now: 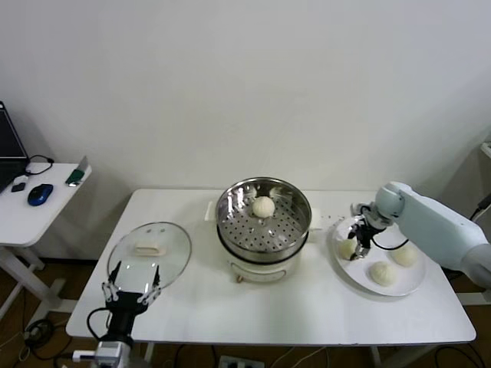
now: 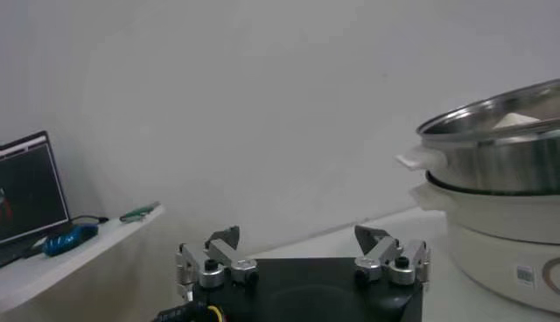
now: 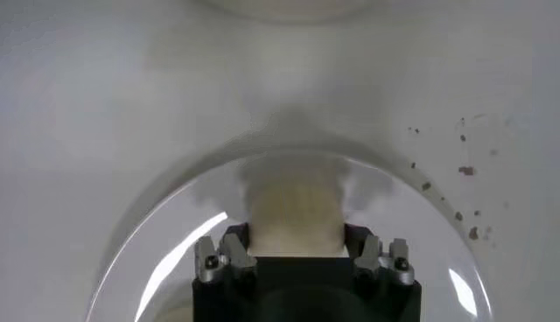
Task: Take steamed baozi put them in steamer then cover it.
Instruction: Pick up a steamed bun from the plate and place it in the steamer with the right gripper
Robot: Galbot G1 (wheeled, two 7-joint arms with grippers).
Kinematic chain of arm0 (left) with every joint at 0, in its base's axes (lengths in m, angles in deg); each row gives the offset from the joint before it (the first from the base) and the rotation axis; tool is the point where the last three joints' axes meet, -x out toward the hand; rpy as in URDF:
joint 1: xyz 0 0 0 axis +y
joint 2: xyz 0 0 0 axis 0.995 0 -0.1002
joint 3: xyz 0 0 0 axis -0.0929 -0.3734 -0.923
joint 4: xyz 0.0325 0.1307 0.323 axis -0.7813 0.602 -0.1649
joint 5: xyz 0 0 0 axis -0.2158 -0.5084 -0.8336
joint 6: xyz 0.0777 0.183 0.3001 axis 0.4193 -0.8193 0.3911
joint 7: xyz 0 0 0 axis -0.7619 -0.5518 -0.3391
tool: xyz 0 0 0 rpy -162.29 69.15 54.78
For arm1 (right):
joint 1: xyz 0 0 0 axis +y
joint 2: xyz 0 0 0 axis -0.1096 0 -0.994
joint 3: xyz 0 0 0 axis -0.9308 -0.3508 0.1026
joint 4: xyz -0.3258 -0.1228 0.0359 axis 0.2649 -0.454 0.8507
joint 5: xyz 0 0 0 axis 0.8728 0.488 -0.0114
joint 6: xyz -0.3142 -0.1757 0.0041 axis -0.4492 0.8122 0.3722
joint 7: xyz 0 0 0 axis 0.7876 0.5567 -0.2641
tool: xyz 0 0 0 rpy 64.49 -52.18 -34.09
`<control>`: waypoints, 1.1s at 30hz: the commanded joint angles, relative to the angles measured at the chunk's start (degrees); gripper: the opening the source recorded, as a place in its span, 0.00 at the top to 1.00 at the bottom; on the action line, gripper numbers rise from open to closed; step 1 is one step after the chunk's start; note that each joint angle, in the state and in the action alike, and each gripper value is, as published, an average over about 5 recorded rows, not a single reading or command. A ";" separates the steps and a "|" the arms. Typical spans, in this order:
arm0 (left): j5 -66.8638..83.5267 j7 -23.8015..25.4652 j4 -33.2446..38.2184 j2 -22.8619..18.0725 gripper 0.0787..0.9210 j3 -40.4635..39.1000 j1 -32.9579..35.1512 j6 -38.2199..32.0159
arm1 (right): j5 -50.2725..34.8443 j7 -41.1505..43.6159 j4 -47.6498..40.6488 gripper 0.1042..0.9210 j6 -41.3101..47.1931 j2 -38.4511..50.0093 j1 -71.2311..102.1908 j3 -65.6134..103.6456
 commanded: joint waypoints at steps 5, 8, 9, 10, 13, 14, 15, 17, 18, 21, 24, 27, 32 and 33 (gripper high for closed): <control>0.09 0.11 0.08 1.27 0.12 -0.76 0.44 -0.04 | -17.63 -0.09 5.05 0.28 2.10 2.47 -23.84 -18.38; 0.03 0.17 -0.12 1.86 0.12 -1.48 0.81 -0.21 | -24.44 -0.11 6.46 0.28 2.83 0.77 -33.78 -26.05; -0.03 0.19 -0.20 2.05 0.12 -1.75 0.93 -0.27 | -26.16 -0.14 6.81 0.28 3.02 0.06 -36.42 -27.92; -0.09 0.22 -0.27 2.23 0.12 -2.01 1.02 -0.36 | -28.22 -0.20 7.21 0.28 3.23 -0.84 -39.10 -30.00; -0.36 0.26 -0.51 2.60 0.12 -2.73 1.09 -0.69 | -33.00 -0.41 8.43 0.28 4.04 -3.33 -43.87 -33.79; -0.45 0.27 -0.57 2.67 0.12 -2.95 1.06 -0.79 | -34.54 -0.57 9.02 0.28 4.40 -4.15 -44.98 -34.71; -0.54 0.28 -0.62 2.73 0.12 -3.17 1.04 -0.88 | -35.75 -0.83 9.74 0.28 4.87 -4.91 -45.73 -35.23; -0.69 0.29 -0.56 2.85 0.12 -3.58 1.02 -1.00 | -38.40 -1.55 11.48 0.28 5.94 -6.41 -46.72 -35.94; -0.74 0.30 -0.48 2.92 0.12 -3.73 1.03 -1.06 | -39.57 -2.08 12.33 0.28 6.52 -7.15 -46.94 -36.00; -0.70 0.32 -0.21 3.30 0.12 -4.07 1.15 -1.22 | -43.07 -3.97 14.57 0.28 8.23 -9.71 -46.85 -35.87; -0.42 0.35 -0.09 3.79 0.12 -4.30 1.35 -1.43 | -44.57 -5.76 15.78 0.28 9.50 -12.73 -45.49 -35.25; -0.20 0.43 -0.02 4.10 0.12 -4.48 1.62 -1.74 | -44.70 -7.19 16.22 0.28 10.37 -16.03 -43.20 -34.42; -0.18 0.68 -0.04 4.34 0.12 -4.90 2.03 -2.00 | -44.70 -9.30 16.09 0.28 11.33 -21.45 -38.92 -33.59; -0.19 0.77 -0.04 4.38 0.12 -5.01 2.09 -2.02 | -44.65 -9.59 15.93 0.28 11.45 -22.40 -37.97 -33.48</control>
